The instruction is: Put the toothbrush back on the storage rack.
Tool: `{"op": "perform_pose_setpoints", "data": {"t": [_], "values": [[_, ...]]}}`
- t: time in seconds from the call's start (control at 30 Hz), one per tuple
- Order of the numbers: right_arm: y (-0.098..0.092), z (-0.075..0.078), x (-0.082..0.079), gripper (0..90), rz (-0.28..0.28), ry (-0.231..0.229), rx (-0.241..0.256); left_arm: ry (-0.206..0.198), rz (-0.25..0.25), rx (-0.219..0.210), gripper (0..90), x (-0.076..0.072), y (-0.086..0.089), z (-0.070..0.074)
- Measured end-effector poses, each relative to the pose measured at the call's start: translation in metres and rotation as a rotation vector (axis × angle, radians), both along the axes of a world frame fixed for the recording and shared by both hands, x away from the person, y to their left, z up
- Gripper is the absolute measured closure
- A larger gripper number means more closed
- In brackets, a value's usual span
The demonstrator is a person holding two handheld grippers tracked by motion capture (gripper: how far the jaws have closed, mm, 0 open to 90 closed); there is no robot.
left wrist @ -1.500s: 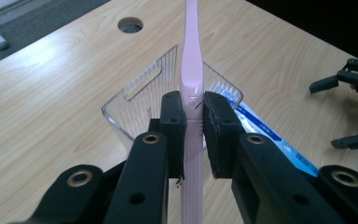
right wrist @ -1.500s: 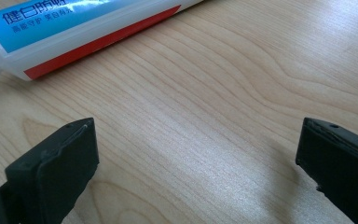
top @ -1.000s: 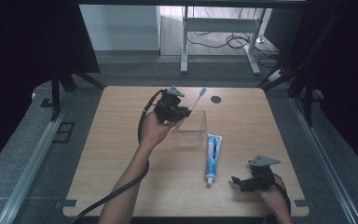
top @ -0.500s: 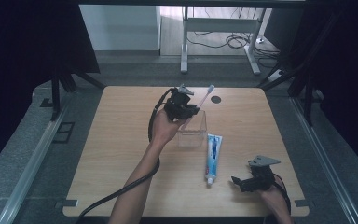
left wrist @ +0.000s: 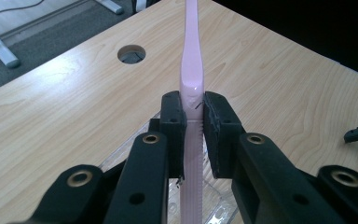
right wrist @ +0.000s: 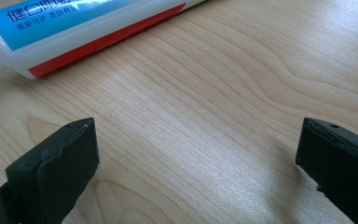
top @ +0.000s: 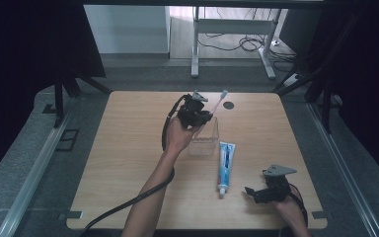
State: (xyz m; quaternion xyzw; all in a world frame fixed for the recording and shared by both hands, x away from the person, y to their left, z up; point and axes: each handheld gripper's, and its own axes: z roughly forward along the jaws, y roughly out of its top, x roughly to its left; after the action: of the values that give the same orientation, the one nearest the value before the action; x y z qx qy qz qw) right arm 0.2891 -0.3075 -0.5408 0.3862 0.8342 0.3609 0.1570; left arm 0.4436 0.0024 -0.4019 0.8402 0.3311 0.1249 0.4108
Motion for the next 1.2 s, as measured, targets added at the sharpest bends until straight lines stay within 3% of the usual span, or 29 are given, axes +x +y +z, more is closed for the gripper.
{"op": "perform_pose_setpoints", "data": {"t": [1.2], "values": [[0.001,-0.001,0.000,0.0,0.010,0.008,-0.010,0.037,-0.016,0.110,78.7,0.005,-0.023,-0.041]]}}
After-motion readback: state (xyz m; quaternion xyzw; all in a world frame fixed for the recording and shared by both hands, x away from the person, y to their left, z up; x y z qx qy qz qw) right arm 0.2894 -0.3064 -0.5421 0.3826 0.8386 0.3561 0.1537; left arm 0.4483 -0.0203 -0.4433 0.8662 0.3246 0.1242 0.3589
